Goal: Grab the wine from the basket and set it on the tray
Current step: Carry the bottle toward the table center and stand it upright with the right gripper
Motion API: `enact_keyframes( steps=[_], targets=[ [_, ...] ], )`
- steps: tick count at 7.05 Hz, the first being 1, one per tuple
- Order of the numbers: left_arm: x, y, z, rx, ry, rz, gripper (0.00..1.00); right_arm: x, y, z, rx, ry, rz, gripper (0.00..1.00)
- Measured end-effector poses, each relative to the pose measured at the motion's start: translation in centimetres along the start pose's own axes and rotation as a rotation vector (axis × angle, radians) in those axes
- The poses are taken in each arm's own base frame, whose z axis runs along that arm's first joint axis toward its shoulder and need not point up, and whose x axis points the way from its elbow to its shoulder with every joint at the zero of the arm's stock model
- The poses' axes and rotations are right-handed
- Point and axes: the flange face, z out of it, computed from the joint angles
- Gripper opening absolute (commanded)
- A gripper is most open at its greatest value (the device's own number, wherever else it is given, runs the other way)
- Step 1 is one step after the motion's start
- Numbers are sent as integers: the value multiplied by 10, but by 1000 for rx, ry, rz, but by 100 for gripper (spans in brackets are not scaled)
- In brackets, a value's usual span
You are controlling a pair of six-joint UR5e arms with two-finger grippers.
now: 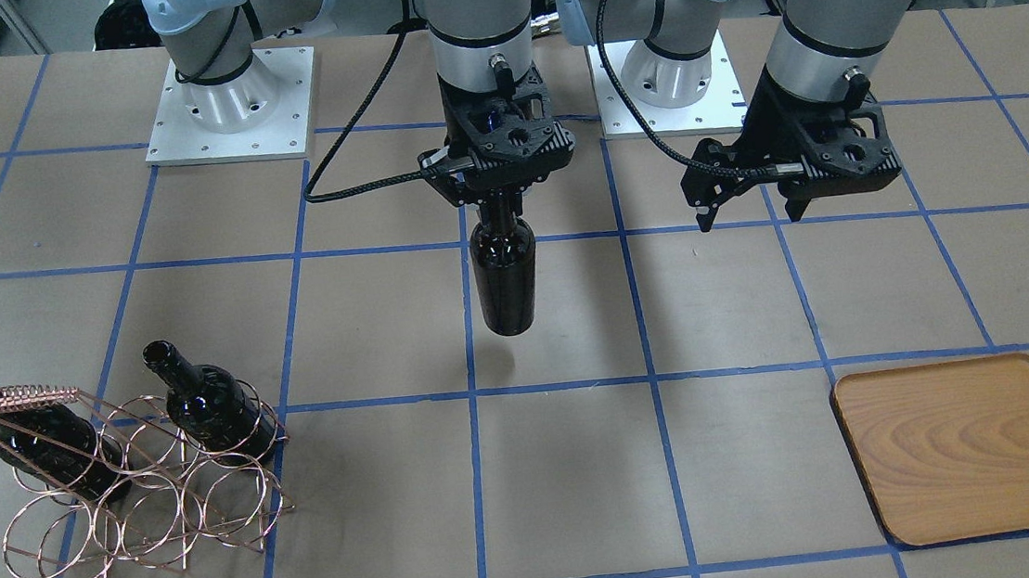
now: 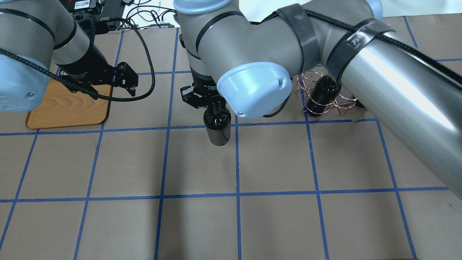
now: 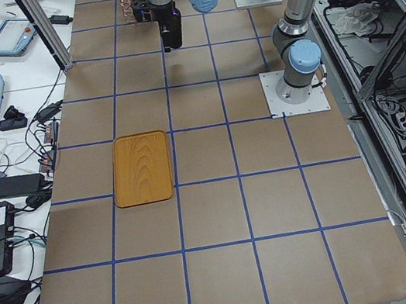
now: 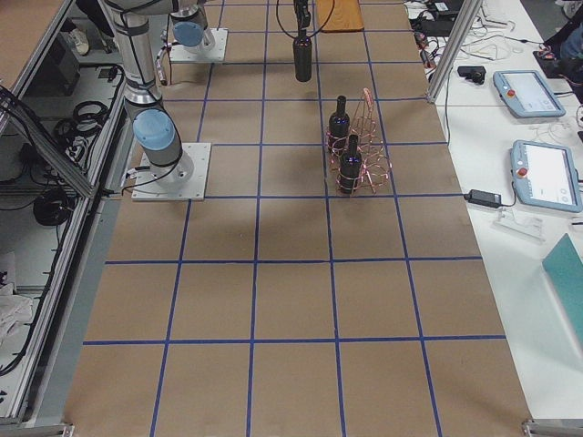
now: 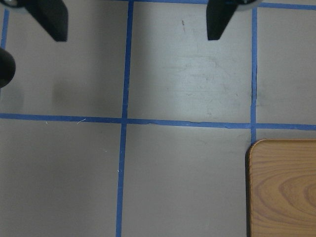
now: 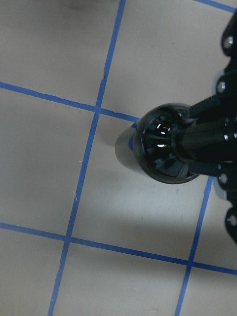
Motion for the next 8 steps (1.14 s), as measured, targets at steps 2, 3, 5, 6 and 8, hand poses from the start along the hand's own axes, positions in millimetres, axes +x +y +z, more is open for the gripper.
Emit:
enact_keyframes(
  steps=[2,3,5,6,8],
  targets=[
    [0,0,1,1,0,0,100,-18,20,27,-48,9,19,0],
    [0,0,2,0,0,0,100,-22,28,37,-70,10,24,0],
    [0,0,4,-4,-1,-1,100,-29,35,46,-95,-9,28,0],
    [-1,1,4,-7,-3,-1,100,-30,36,48,-103,-21,26,18],
    [0,2,6,-10,-2,0,100,-31,34,57,-114,-18,4,47]
  ],
)
